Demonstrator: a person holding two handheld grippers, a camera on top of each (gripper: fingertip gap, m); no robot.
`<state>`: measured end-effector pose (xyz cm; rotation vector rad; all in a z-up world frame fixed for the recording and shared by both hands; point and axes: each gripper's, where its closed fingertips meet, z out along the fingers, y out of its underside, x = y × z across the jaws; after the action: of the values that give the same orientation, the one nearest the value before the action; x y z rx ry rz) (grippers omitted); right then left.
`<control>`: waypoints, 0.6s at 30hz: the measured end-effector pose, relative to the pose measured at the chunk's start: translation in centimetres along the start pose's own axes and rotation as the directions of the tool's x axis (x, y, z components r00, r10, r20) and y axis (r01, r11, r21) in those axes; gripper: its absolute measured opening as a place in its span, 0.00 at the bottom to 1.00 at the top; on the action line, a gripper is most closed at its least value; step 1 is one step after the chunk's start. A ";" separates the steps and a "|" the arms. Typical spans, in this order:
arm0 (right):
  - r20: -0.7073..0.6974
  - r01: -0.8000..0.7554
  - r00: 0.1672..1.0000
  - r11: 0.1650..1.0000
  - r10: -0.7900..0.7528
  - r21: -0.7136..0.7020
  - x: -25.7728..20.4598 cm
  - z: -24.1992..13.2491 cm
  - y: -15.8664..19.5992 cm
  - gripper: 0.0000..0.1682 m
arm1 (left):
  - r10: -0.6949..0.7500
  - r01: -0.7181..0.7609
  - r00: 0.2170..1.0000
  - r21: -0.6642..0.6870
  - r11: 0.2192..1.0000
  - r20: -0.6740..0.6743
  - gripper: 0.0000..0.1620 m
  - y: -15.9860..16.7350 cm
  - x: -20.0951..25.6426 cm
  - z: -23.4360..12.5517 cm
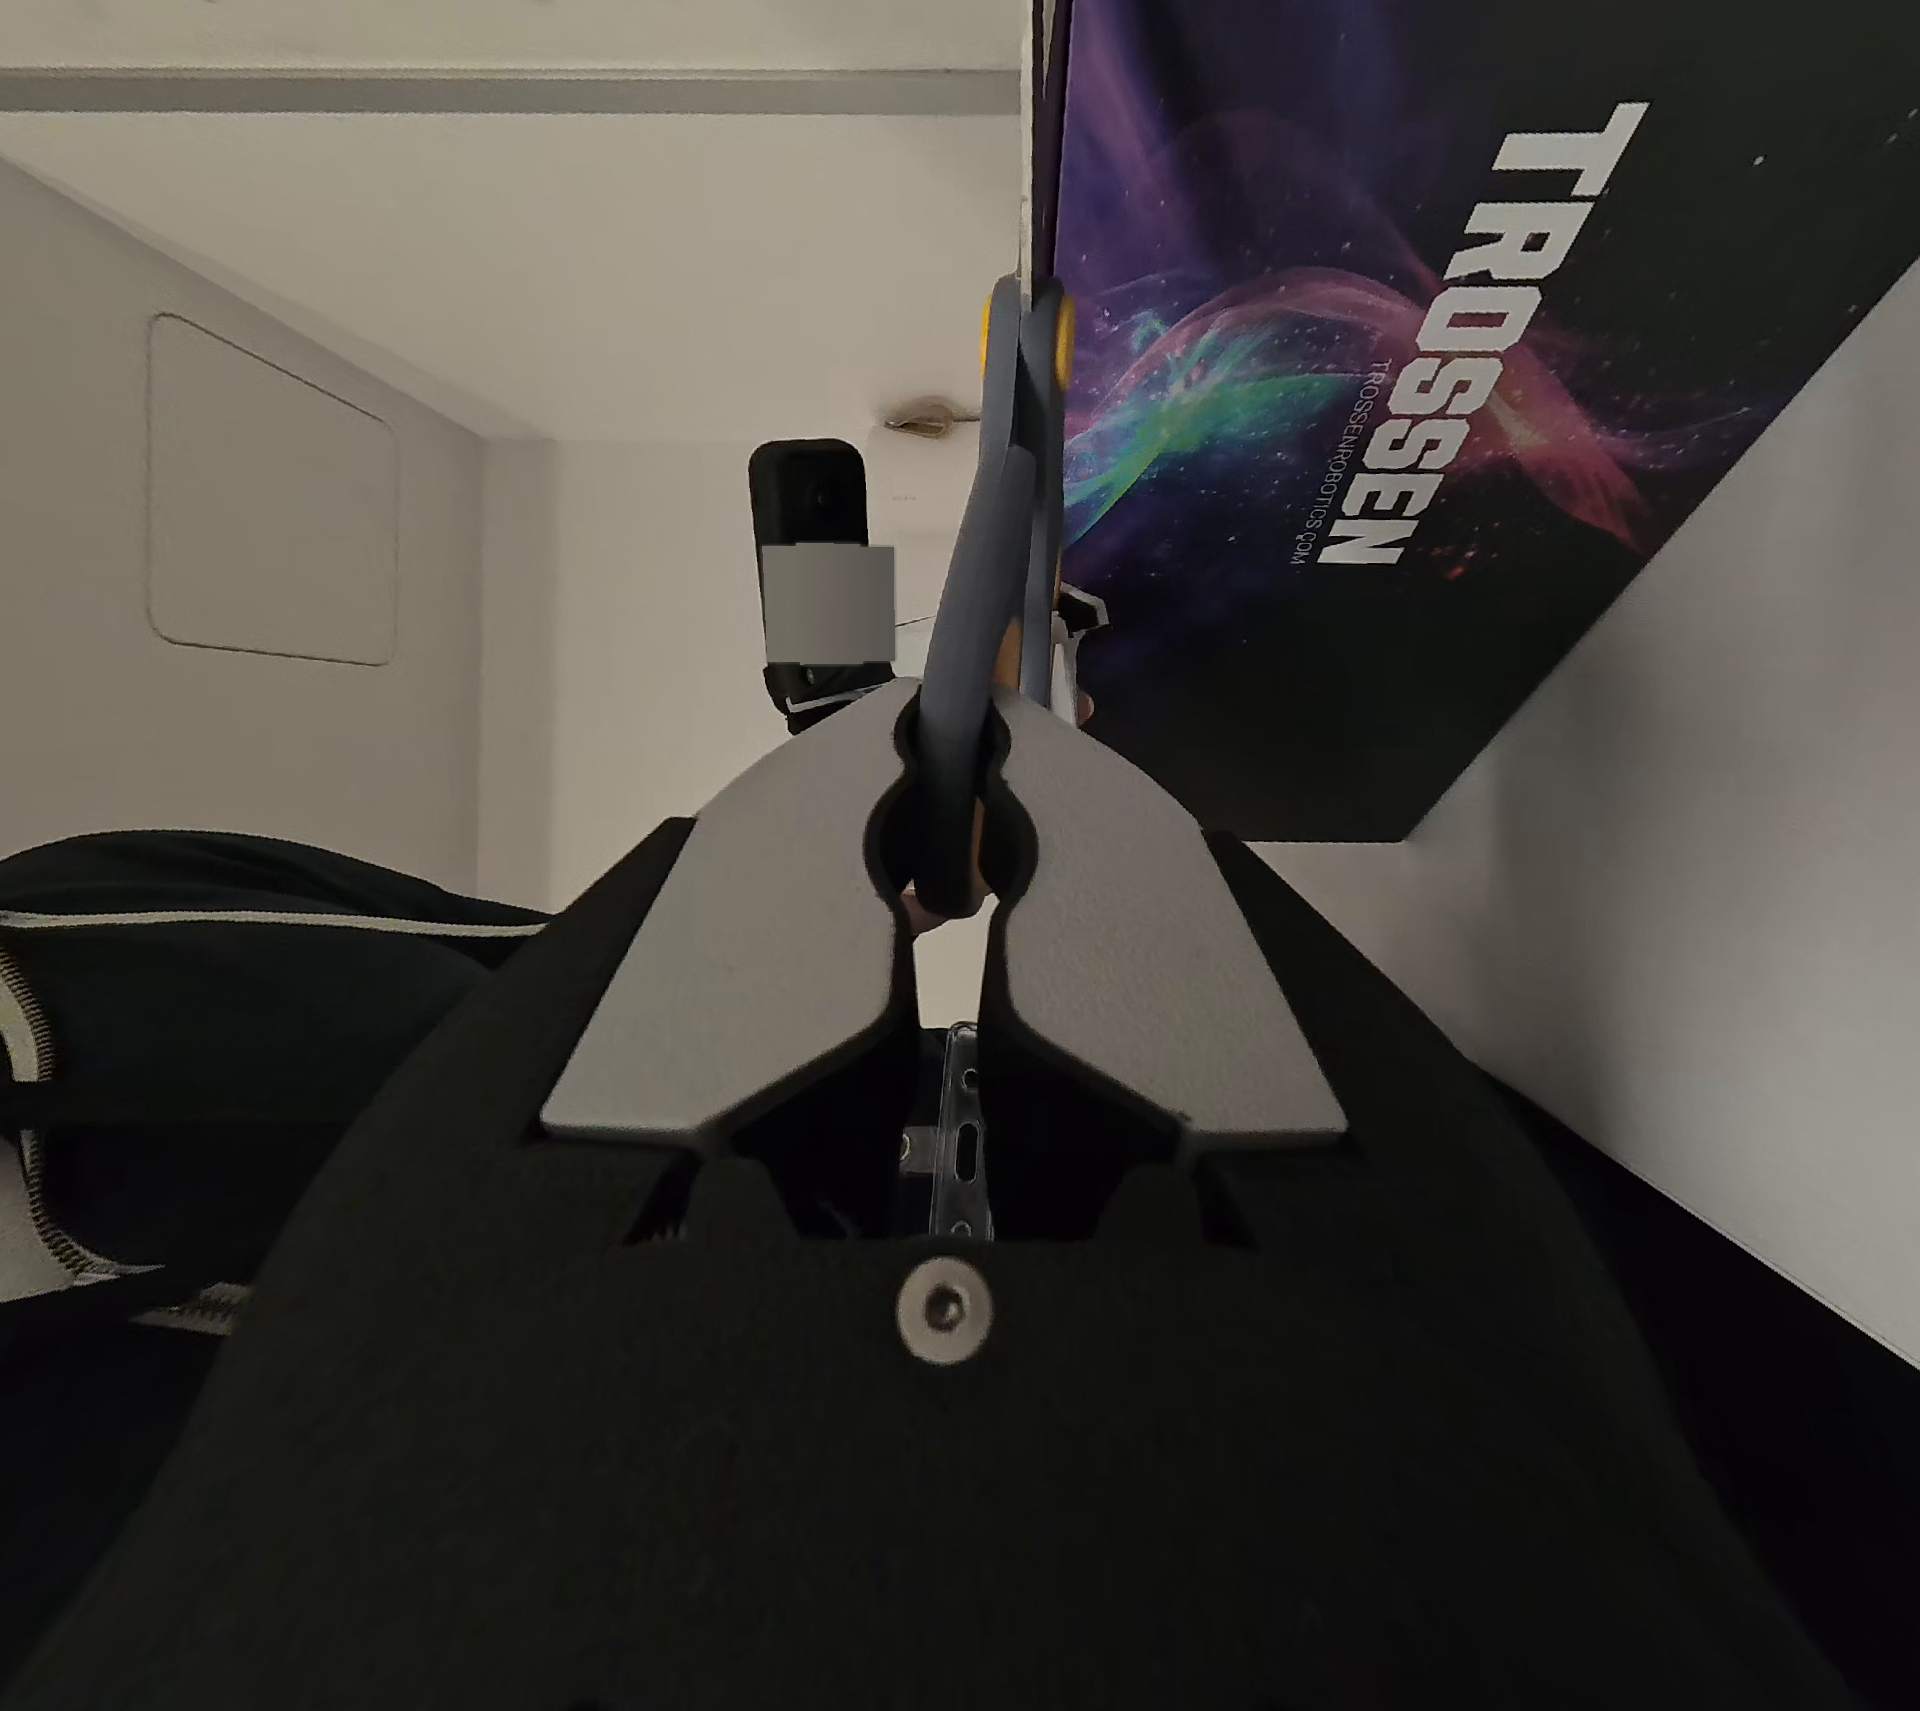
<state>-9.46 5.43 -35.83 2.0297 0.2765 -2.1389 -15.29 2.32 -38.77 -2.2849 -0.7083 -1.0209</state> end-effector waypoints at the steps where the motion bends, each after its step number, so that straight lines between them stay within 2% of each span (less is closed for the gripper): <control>1: -0.002 0.002 1.000 1.000 -0.002 -0.002 0.0 0.0 0.0 0.03 | -0.003 0.003 1.000 -0.001 1.000 -0.003 0.04 0.0 0.0 0.0; 18: -0.001 0.013 1.000 1.000 -0.013 0.015 0.5 1.4 1.0 0.03 | 0.010 -0.010 1.000 0.007 1.000 0.020 0.04 0.2 -0.5 -0.5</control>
<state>-10.58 4.15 -36.24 2.0432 0.2745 -2.1537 -15.64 1.74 -38.91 -2.2928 -0.7068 -0.9912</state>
